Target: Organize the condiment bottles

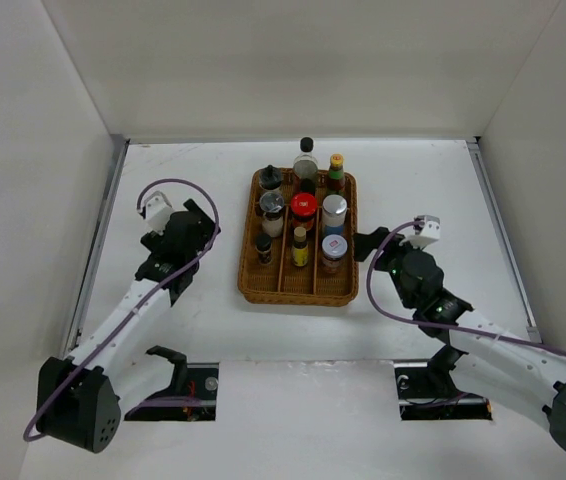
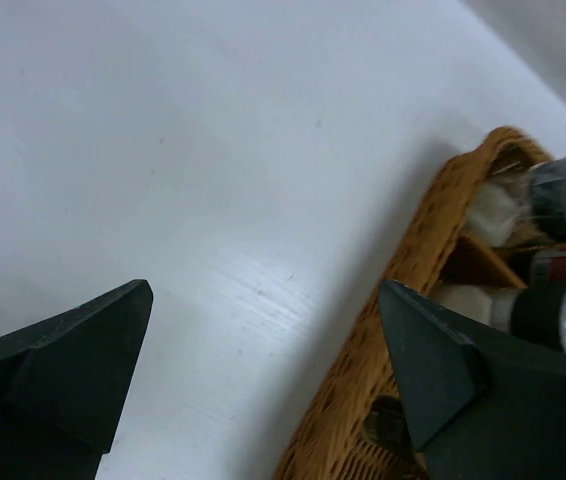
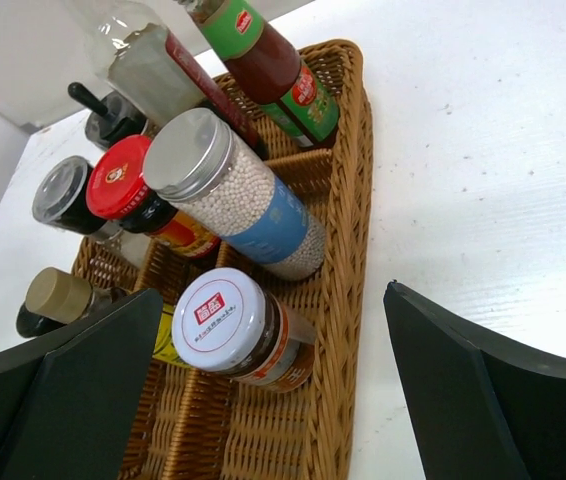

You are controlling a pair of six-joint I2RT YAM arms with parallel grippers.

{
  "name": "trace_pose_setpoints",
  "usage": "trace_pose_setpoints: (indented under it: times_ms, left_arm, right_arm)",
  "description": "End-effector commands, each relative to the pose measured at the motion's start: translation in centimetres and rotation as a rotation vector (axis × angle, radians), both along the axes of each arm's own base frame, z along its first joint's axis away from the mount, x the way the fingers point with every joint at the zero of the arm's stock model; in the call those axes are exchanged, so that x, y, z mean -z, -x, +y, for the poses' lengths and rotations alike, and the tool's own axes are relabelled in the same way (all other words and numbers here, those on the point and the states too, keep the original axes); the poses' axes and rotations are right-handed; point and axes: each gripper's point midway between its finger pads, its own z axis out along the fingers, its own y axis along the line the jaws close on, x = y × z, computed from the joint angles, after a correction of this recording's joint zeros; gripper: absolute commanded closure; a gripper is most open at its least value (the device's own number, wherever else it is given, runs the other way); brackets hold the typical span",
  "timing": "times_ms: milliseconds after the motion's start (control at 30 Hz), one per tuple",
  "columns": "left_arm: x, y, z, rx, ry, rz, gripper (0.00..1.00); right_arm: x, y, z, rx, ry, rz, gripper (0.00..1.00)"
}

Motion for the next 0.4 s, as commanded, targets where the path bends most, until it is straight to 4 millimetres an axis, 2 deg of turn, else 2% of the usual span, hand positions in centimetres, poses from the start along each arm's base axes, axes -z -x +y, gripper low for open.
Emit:
trace_pose_setpoints:
  times_ms: [0,200,367]
  left_arm:
    - [1.3,-0.1,-1.7,0.057,0.133,0.045,0.0]
    - [2.1,-0.7,-2.8,0.087,0.128,0.044,0.0]
    - [1.8,-0.7,-3.7,0.103,0.138,-0.032,0.0]
  right_arm:
    - [-1.8,-0.5,-0.4,0.05,-0.01,-0.054,0.0]
    - [-1.4,-0.6,-0.7,0.077,0.015,-0.048,0.0]
    - [-1.5,-0.7,-0.7,0.081,0.021,-0.047,0.0]
